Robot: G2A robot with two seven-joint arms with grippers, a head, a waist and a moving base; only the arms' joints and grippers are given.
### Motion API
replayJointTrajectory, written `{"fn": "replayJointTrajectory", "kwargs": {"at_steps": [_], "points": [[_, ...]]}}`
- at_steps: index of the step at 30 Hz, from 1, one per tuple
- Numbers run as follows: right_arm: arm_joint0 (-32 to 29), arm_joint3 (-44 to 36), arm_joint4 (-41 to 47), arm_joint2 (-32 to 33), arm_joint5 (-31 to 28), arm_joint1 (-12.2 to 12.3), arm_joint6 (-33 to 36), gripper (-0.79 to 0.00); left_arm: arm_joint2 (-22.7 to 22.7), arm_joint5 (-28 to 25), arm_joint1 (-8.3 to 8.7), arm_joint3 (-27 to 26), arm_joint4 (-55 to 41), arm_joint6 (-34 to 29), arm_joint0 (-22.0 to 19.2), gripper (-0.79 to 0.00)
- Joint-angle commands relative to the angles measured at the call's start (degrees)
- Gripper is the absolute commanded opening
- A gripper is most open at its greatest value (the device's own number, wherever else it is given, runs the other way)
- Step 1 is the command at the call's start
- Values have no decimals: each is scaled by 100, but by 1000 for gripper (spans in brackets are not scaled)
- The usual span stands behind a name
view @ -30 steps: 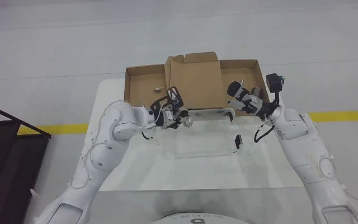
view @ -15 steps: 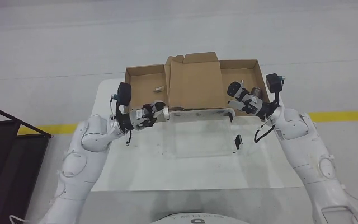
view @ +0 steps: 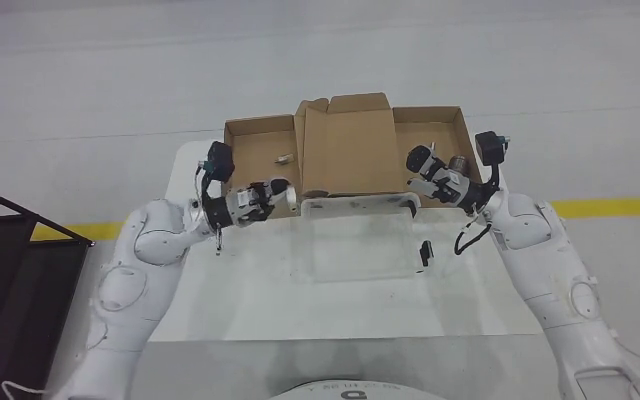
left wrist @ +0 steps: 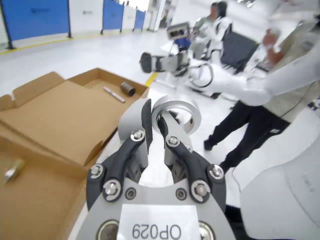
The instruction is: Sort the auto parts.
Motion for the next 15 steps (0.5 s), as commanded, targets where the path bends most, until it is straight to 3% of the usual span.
{"fn": "replayJointTrajectory", "kwargs": {"at_steps": [1, 4, 6, 7, 13, 15], "points": [[0, 0, 0, 0, 0, 0, 0, 0, 69, 1246, -31, -467, 1485, 175, 54, -785], [0, 0, 0, 0, 0, 0, 0, 0, 233, 2963, -73, -974, 2990, 198, 154, -785], [0, 0, 0, 0, 0, 0, 0, 0, 301, 3696, -110, -1078, 3234, 254, 183, -785], [0, 0, 0, 0, 0, 0, 0, 0, 331, 4119, -109, -1114, 3787, 55, 143, -785], [0, 0, 0, 0, 0, 0, 0, 0, 526, 5489, -189, -925, 4711, -274, -29, -785], [0, 0, 0, 0, 0, 0, 0, 0, 780, 5798, -216, -688, 5495, -506, -179, -785]]}}
